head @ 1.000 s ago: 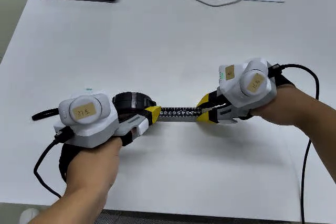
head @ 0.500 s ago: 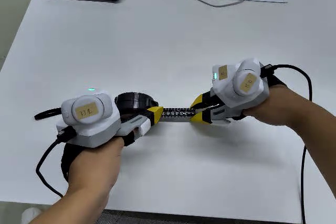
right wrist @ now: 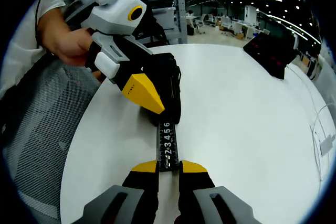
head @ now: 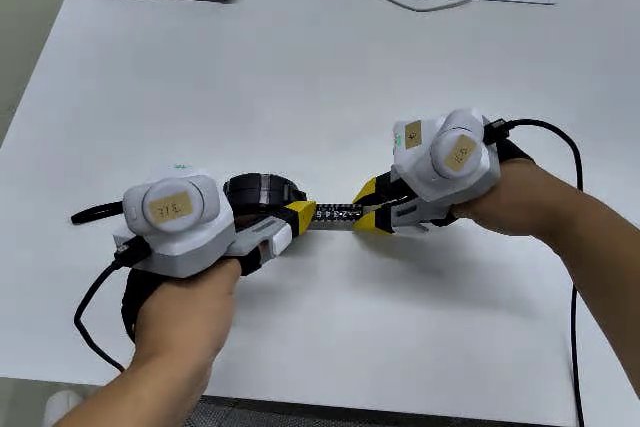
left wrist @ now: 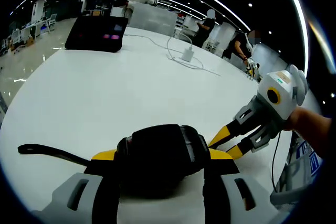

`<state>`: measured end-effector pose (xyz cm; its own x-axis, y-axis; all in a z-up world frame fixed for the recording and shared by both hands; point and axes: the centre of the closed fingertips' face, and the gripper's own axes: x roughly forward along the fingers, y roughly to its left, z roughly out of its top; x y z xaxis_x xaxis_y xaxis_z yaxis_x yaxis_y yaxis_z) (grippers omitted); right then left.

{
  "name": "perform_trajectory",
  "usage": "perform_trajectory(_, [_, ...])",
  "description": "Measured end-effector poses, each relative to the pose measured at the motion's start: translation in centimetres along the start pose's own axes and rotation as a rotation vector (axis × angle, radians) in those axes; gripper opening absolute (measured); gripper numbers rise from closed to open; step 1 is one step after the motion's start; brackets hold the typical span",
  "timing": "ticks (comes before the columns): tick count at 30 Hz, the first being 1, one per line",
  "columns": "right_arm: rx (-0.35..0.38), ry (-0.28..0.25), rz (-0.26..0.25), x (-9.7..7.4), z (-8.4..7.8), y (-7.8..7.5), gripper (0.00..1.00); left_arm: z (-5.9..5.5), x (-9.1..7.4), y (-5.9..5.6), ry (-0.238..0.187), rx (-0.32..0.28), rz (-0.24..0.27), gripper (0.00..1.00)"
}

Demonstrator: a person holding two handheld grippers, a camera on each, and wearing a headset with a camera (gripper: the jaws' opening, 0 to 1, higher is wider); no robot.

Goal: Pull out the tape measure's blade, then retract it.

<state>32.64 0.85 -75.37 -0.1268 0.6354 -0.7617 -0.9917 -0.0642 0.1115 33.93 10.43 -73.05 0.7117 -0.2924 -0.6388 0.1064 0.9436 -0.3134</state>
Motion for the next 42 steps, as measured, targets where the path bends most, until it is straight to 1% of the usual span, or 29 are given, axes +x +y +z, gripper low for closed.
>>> perform_trajectory(11, [-0.001, -0.012, 0.010, 0.5, 0.7, 0.0, 0.10, 0.0, 0.0, 0.0, 0.000, -0.007, -0.003, 0.60])
perform_trajectory(16, [0.003, -0.024, 0.014, 1.0, 1.3, 0.1, 0.10, 0.0, 0.0, 0.0, 0.000, -0.008, -0.005, 0.60])
perform_trajectory(22, [-0.001, -0.039, 0.021, 1.8, 2.4, 0.2, 0.10, 0.0, -0.1, -0.1, 0.001, -0.010, -0.008, 0.60])
perform_trajectory(34, [0.000, -0.061, 0.023, 2.6, 3.3, 0.2, 0.11, 0.0, -0.1, -0.2, -0.001, -0.015, -0.010, 0.60])
perform_trajectory(39, [0.003, -0.076, 0.022, 3.2, 4.1, 0.3, 0.11, 0.0, -0.1, -0.1, -0.001, -0.016, -0.013, 0.60])
perform_trajectory(41, [-0.008, -0.070, 0.027, 3.3, 4.1, 0.3, 0.11, 0.0, -0.1, -0.1, -0.001, -0.011, -0.014, 0.60])
perform_trajectory(42, [-0.006, -0.070, 0.026, 3.3, 4.0, 0.2, 0.11, 0.0, -0.1, -0.1, -0.004, -0.017, -0.015, 0.60])
